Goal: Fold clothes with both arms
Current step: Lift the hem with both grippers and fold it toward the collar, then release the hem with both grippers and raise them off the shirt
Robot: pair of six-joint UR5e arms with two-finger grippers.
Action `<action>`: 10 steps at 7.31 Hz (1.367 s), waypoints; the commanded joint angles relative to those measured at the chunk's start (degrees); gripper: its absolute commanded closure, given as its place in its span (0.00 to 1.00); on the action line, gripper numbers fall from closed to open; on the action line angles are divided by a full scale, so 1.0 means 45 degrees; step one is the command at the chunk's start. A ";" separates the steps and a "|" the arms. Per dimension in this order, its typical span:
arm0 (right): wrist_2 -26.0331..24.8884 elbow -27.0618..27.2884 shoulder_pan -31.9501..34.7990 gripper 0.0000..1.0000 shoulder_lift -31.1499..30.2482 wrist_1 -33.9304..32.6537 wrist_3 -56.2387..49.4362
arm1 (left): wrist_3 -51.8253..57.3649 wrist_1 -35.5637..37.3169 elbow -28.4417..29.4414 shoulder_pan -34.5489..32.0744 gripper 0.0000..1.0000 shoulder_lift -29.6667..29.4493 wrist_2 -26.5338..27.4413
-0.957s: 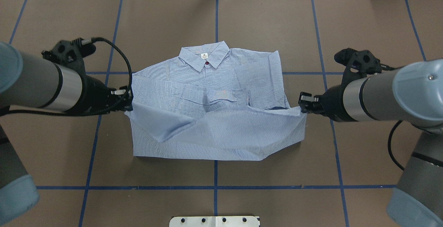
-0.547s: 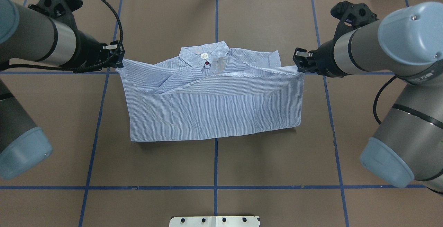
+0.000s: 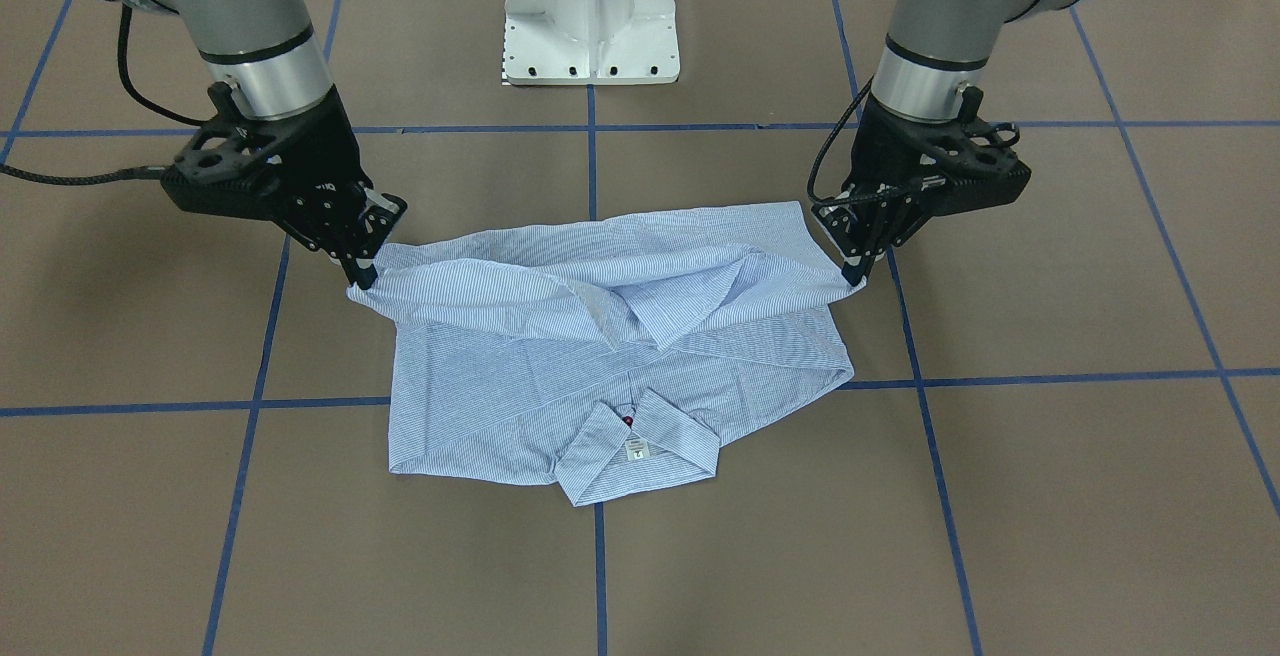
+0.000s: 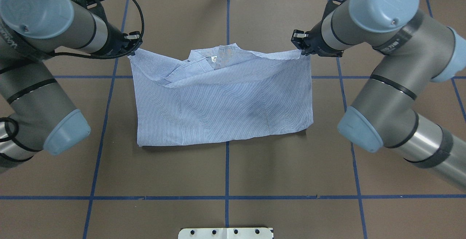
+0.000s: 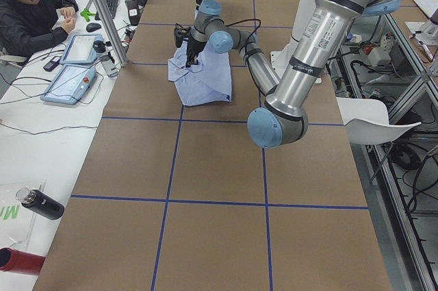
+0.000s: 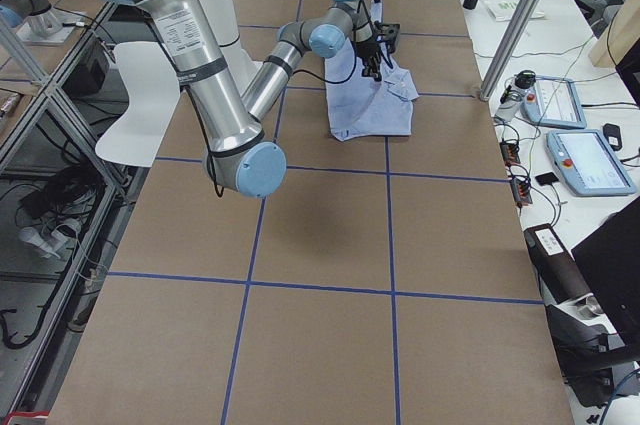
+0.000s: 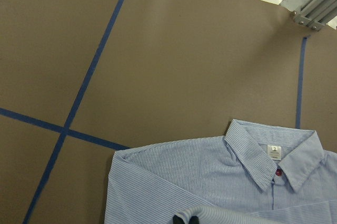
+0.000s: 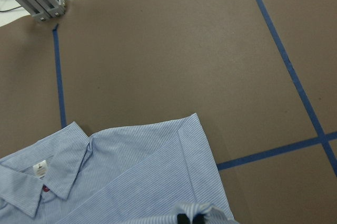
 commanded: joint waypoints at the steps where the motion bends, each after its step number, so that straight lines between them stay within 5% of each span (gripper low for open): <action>1: -0.0084 -0.2478 -0.0017 1.00 0.0882 0.0791 -0.0634 | 0.0814 -0.1047 0.2312 0.0054 1.00 -0.0844 0.0044; 4: -0.0124 -0.4575 -0.0017 1.00 0.1215 0.2497 -0.1237 | 0.2596 -0.2354 0.3897 0.0054 1.00 -0.1002 0.0005; 5: -0.0124 -0.4694 0.0002 0.30 0.1196 0.2497 -0.1300 | 0.2618 -0.2998 0.4231 0.0054 0.56 -0.1022 -0.0111; 6: -0.0046 -0.4695 0.0196 0.00 0.1467 0.2401 -0.1571 | 0.2619 -0.3159 0.4157 0.0035 0.01 -0.1003 -0.0131; 8: 0.0905 -0.4656 0.0645 0.00 0.1587 0.2399 -0.1632 | 0.3295 -0.3122 0.3515 -0.0043 0.00 -0.0789 -0.1373; 10: 0.1243 -0.4365 0.0628 0.00 0.1548 0.2400 -0.1613 | 0.3361 -0.3296 0.1840 0.0112 0.00 0.0767 -0.1692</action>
